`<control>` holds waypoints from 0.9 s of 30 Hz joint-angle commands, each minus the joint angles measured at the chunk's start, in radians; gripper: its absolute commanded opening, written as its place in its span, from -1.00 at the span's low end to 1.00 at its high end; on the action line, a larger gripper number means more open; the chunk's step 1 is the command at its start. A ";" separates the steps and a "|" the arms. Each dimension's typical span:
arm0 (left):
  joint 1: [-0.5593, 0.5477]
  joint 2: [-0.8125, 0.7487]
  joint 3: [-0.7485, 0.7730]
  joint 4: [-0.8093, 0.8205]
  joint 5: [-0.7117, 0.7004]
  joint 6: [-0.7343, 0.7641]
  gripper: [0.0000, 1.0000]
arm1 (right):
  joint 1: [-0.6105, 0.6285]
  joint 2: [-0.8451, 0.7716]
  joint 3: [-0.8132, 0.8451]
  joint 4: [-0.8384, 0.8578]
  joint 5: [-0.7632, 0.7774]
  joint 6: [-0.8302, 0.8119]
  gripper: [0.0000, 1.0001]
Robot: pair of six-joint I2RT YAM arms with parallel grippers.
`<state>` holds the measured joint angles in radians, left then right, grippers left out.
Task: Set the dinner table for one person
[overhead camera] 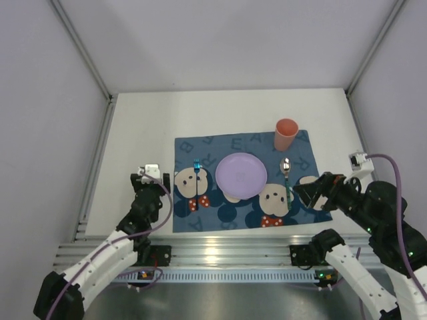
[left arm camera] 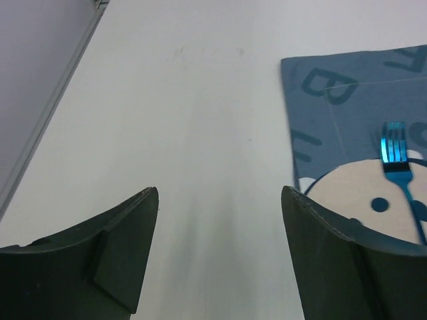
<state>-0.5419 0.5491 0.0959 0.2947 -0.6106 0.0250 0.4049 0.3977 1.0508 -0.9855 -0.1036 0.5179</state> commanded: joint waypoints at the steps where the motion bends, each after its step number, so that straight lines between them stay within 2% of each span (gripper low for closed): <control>1: 0.068 0.095 -0.045 0.234 -0.063 0.015 0.60 | -0.009 -0.057 -0.052 0.031 -0.014 0.027 0.99; 3: 0.126 0.146 -0.061 0.329 -0.028 -0.002 0.60 | -0.009 -0.082 -0.054 0.038 -0.031 0.027 0.99; 5: 0.265 0.233 -0.073 0.404 0.111 -0.043 0.58 | -0.009 -0.088 -0.063 0.039 -0.021 0.021 1.00; 7: 0.385 0.346 -0.023 0.428 0.166 -0.118 0.58 | -0.009 -0.082 -0.075 0.039 -0.001 0.014 1.00; 10: 0.474 0.541 0.052 0.516 0.251 -0.142 0.57 | -0.009 -0.040 -0.069 0.068 0.030 0.028 0.99; 12: 0.476 0.677 0.111 0.515 0.358 -0.123 0.54 | -0.009 -0.010 -0.083 0.105 0.025 0.018 1.00; 13: 0.476 0.716 0.178 0.473 0.401 -0.100 0.45 | -0.009 0.025 -0.074 0.123 0.033 0.008 0.99; 15: 0.476 0.811 0.223 0.500 0.433 -0.094 0.42 | -0.008 0.064 -0.060 0.140 0.048 -0.016 0.99; 17: 0.477 0.857 0.238 0.626 0.434 -0.094 0.45 | -0.009 0.115 -0.049 0.175 0.061 -0.033 1.00; 20: 0.476 0.958 0.254 0.681 0.469 -0.050 0.45 | -0.009 0.176 -0.038 0.229 0.061 -0.039 0.99; 21: 0.477 1.007 0.245 0.745 0.485 -0.050 0.42 | -0.009 0.190 -0.035 0.238 0.056 -0.033 0.99; 23: 0.517 1.026 0.229 0.785 0.520 -0.071 0.45 | -0.009 0.223 -0.032 0.257 0.041 -0.029 1.00; 27: 0.517 1.025 0.232 0.779 0.520 -0.071 0.56 | -0.009 0.259 -0.040 0.301 0.028 -0.007 0.99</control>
<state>-0.0311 1.5787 0.3305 0.9306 -0.1337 -0.0486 0.4046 0.6453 0.9768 -0.7872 -0.0650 0.5056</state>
